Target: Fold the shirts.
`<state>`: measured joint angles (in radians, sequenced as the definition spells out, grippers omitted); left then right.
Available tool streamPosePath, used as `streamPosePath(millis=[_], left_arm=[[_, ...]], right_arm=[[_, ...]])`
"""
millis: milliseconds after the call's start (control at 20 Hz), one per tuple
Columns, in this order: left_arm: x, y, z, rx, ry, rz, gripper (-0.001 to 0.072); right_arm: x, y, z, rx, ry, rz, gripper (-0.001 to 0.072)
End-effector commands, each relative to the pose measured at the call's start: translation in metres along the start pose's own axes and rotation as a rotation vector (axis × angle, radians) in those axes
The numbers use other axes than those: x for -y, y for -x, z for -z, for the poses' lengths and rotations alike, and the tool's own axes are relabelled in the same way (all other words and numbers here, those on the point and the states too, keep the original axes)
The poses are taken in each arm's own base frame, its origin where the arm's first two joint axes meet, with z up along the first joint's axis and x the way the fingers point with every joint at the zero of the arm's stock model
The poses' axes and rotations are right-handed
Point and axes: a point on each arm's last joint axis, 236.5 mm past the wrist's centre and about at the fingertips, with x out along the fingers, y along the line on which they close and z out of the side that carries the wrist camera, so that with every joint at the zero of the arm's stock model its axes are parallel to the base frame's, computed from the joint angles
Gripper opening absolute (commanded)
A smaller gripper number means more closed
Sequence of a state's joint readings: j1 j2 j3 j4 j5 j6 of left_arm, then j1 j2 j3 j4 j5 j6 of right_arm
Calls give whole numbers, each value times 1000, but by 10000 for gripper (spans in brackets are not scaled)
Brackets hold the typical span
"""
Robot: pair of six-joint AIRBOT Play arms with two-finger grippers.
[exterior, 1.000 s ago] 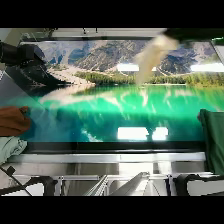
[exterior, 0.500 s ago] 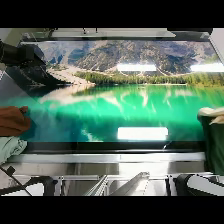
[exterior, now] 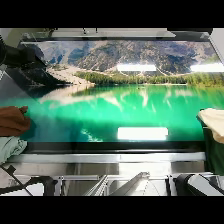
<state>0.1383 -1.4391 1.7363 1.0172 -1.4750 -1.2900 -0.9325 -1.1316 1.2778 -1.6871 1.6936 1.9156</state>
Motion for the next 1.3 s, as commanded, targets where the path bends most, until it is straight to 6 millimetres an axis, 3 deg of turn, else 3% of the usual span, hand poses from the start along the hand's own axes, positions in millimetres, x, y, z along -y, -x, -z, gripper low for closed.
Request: streamPosePath(millis=[0,200,250,400,500,650,750,800,850,900,950,1000,1100,1200,1250], left_arm=[[-4,-12,11,-60,16,17,18],[-9,-18,9,-61,25,17,18],[-7,-18,8,-58,25,22,18],[12,-17,5,-43,3,103,18],[23,-16,1,-26,-10,151,18],[29,-15,-4,-5,-11,175,17],[38,-12,-11,24,-6,211,16],[40,-8,-15,37,-24,214,17],[45,-1,-18,47,-60,216,17],[55,9,-22,60,-83,238,17],[67,21,-29,83,-110,262,17],[76,34,-37,115,-141,270,17],[87,56,-49,167,-173,252,17],[97,65,-36,130,-148,262,16],[102,63,-20,84,-143,272,16]], right_arm=[[24,-42,27,-91,-41,49,20],[34,-75,47,-154,-52,79,24],[40,-78,51,-169,-66,101,72],[80,-70,59,-201,-45,268,670],[96,-65,56,-200,8,334,697],[93,-65,55,-195,11,325,696],[64,-69,53,-186,8,196,696],[35,-68,49,-173,8,71,694],[0,-62,45,-161,28,-81,532],[-41,-49,43,-153,69,-260,66],[-82,-28,39,-121,118,-430,20],[-115,-6,38,-85,173,-558,21],[-166,32,50,-17,331,-717,21],[-199,54,95,3,539,-771,21],[-211,61,129,-4,659,-784,21]])
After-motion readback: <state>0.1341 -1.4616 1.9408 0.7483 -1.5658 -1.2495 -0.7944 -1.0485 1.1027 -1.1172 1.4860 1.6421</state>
